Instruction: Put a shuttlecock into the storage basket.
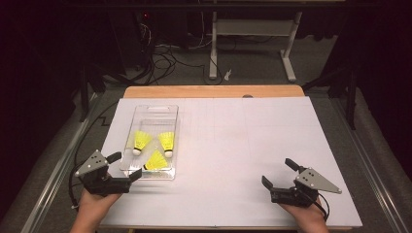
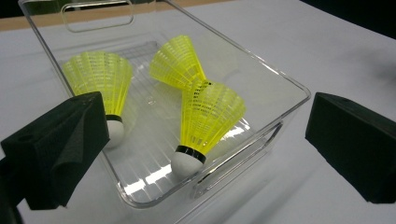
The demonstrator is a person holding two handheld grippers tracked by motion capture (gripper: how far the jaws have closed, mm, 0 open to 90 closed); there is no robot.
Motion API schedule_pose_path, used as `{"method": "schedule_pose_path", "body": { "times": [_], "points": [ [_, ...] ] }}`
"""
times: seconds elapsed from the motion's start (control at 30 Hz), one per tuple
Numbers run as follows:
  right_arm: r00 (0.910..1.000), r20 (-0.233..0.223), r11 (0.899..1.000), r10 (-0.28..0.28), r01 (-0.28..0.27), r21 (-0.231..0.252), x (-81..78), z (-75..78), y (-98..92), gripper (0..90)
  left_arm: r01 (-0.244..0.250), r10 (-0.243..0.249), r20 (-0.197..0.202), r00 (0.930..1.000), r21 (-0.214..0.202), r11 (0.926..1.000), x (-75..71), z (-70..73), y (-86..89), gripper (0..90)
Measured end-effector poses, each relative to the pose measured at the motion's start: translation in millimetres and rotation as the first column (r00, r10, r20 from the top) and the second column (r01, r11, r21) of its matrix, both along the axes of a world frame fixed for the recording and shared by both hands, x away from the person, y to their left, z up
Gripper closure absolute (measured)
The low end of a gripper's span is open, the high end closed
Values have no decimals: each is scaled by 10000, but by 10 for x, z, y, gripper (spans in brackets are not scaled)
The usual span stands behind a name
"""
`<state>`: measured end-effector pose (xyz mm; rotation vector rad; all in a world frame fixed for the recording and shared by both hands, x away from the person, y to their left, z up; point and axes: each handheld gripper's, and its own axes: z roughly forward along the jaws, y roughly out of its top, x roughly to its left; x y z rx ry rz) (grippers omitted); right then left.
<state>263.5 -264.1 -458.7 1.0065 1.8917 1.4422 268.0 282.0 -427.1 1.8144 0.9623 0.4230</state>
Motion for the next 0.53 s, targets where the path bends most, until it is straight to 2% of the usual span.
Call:
{"method": "schedule_pose_path", "body": {
  "times": [0.2, 0.33, 0.53],
  "points": [
    [9999, 149, 10000, -21, 20, 35, -4, 16, -7, 5, 57, -42, 315, 9995, -476, 9989, -42, 2, -5, 8],
    [9999, 154, 9999, -5, 4, 116, -6, 18, -27, 5, 135, -125, 391, 9992, -248, 9996, -45, -27, -63, 5],
    [9999, 157, 9998, 35, -39, 196, -6, 14, -44, 5, 152, -145, 392, 9991, -187, 9997, -57, -31, -104, 4]
  ]
}}
